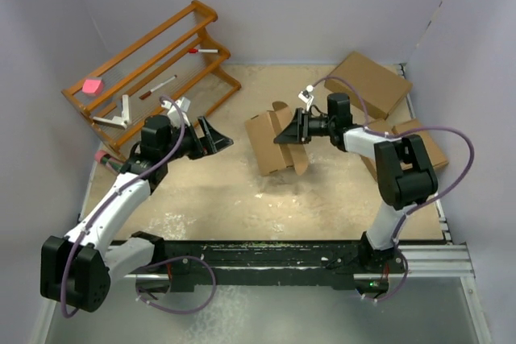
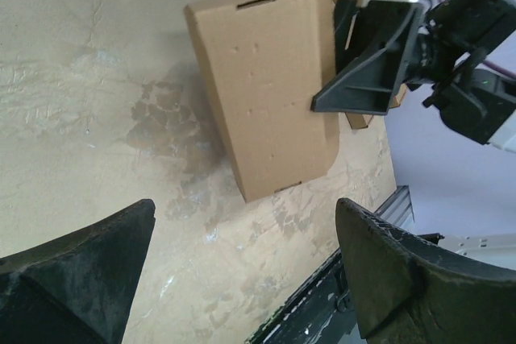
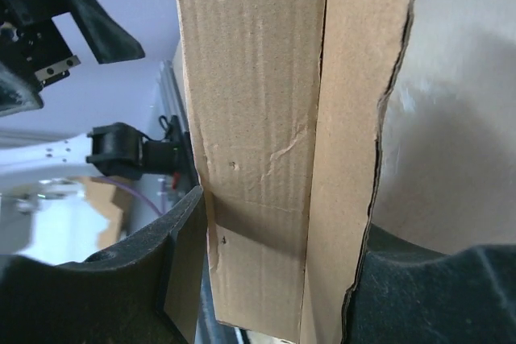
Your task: Fold the paper box
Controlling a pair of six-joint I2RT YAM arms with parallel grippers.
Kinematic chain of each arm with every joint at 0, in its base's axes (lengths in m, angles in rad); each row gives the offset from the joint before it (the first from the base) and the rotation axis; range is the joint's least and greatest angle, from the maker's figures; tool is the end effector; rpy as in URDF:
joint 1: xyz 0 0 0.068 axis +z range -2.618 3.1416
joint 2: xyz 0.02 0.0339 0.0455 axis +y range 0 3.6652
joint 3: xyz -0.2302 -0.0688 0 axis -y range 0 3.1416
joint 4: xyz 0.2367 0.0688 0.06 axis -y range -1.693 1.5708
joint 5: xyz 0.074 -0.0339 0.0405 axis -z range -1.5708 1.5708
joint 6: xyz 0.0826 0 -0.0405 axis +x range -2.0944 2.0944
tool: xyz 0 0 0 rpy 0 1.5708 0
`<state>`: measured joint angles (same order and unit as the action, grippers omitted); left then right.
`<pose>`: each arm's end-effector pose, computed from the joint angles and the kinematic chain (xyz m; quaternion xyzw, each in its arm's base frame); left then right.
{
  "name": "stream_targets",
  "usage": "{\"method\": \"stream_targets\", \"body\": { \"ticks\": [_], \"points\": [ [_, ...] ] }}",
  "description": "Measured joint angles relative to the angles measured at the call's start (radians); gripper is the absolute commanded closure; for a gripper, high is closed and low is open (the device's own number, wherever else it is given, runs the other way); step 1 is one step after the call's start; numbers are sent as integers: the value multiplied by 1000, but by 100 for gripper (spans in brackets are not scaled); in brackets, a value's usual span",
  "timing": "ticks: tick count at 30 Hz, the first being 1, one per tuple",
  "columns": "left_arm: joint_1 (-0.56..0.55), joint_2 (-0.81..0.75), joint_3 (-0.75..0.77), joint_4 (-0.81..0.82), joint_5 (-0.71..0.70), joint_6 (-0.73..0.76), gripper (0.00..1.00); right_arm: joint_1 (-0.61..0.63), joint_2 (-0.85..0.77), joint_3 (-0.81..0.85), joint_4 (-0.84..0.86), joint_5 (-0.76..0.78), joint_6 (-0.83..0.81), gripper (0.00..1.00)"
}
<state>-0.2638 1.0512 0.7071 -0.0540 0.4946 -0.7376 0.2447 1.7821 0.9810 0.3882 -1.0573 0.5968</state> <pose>0.2639 -0.1119 0.2331 -0.0579 0.8169 -0.4364 0.3728 0.3523 0.1621 0.1644 -0.1451 0.7599 0.5783 0.2588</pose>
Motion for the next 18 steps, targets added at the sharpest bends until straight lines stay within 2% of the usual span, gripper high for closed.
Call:
{"method": "stream_targets", "body": {
  "ticks": [7, 9, 13, 18],
  "points": [
    [0, 101, -3, 30, 14, -3, 5, 0, 143, -22, 132, -13, 208, 48],
    [0, 162, -2, 40, 21, -13, 5, 0, 175, -22, 158, -13, 243, 44],
    [-14, 311, 24, 32, 22, -33, 6, 1, 216, -21, 152, -11, 251, 33],
    [-81, 504, 141, 7, 0, -37, 6, 1, 235, 23, 25, 2, 152, 16]
  ]
}}
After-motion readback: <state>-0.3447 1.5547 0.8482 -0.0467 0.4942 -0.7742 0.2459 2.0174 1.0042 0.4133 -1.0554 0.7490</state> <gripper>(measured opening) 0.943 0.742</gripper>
